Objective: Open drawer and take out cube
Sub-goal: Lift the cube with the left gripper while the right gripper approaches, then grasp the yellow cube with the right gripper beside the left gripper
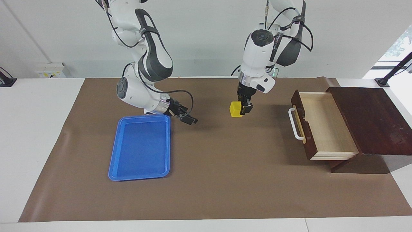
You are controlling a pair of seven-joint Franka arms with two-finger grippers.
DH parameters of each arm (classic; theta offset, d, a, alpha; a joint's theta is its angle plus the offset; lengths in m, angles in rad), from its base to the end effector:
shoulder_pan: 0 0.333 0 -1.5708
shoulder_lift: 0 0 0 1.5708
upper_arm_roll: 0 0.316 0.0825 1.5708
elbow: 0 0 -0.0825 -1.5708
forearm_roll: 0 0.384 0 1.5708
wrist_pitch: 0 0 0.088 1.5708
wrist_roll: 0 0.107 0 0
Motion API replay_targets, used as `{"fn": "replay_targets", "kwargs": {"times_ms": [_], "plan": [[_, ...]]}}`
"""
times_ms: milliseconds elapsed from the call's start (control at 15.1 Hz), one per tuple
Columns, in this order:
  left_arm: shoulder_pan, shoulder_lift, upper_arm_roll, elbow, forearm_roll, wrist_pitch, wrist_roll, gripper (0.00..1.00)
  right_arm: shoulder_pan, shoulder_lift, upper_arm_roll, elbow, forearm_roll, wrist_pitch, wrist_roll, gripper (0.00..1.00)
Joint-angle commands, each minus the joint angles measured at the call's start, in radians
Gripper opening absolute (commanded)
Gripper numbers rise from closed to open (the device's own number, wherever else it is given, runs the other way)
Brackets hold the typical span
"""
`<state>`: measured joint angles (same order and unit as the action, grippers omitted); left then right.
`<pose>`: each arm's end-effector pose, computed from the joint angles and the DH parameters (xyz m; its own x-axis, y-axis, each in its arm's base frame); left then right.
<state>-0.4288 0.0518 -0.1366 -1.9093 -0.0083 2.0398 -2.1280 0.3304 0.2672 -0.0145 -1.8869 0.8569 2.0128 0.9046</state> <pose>0.4912 -0.3109 0.4750 0.0059 0.9985 -0.0543 0.9982 -0.0027 0.0593 0.5679 0.2331 0.3719 0.4458 -0.6086 -0.6564 -0.8764 -0.4460 -0.1817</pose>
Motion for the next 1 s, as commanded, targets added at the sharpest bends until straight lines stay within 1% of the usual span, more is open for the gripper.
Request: {"fn": "replay_targets", "kwargs": {"times_ms": [0, 265, 398, 597, 664, 796, 929], "plan": [[-0.034, -0.032, 0.019, -0.053, -0.019, 0.048, -0.024, 0.00, 0.038, 0.064, -0.004, 0.054, 0.082, 0.015, 0.088, 1.00], [-0.041, -0.023, 0.019, -0.068, -0.019, 0.091, -0.041, 0.00, 0.084, 0.067, -0.004, 0.052, 0.172, 0.032, 0.135, 1.00], [-0.042, -0.021, 0.017, -0.071, -0.019, 0.100, -0.047, 0.00, 0.113, 0.067, -0.004, 0.046, 0.188, 0.046, 0.174, 1.00], [-0.048, -0.021, 0.019, -0.080, -0.019, 0.111, -0.047, 0.00, 0.153, 0.067, -0.004, 0.040, 0.247, 0.090, 0.259, 1.00], [-0.048, -0.021, 0.019, -0.082, -0.019, 0.117, -0.047, 0.00, 0.157, 0.069, -0.004, 0.040, 0.258, 0.122, 0.281, 1.00], [-0.048, -0.021, 0.019, -0.082, -0.019, 0.119, -0.047, 0.00, 0.189, 0.069, -0.005, 0.049, 0.260, 0.144, 0.290, 1.00], [-0.048, -0.021, 0.019, -0.082, -0.019, 0.120, -0.047, 0.00, 0.223, 0.072, -0.004, 0.049, 0.260, 0.210, 0.300, 1.00]]}}
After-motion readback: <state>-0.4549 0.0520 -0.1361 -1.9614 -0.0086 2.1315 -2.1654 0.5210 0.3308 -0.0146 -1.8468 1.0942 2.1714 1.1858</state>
